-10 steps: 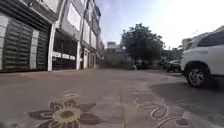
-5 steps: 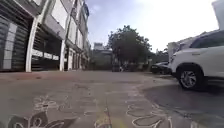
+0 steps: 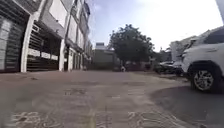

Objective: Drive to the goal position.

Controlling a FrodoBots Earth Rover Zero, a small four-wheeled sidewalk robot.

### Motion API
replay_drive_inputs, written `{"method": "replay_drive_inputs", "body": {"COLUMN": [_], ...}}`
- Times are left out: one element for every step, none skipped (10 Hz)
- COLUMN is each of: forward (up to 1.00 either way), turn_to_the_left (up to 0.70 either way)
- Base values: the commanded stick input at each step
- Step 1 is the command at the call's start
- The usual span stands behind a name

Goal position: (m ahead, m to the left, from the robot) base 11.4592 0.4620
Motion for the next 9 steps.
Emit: {"method": "replay_drive_inputs", "body": {"forward": [1.0,1.0,1.0,1.0,1.0,1.0,1.0,1.0,1.0], "turn_to_the_left": [0.06,0.06,0.06,0.06,0.06,0.06,0.06,0.06,0.06]}}
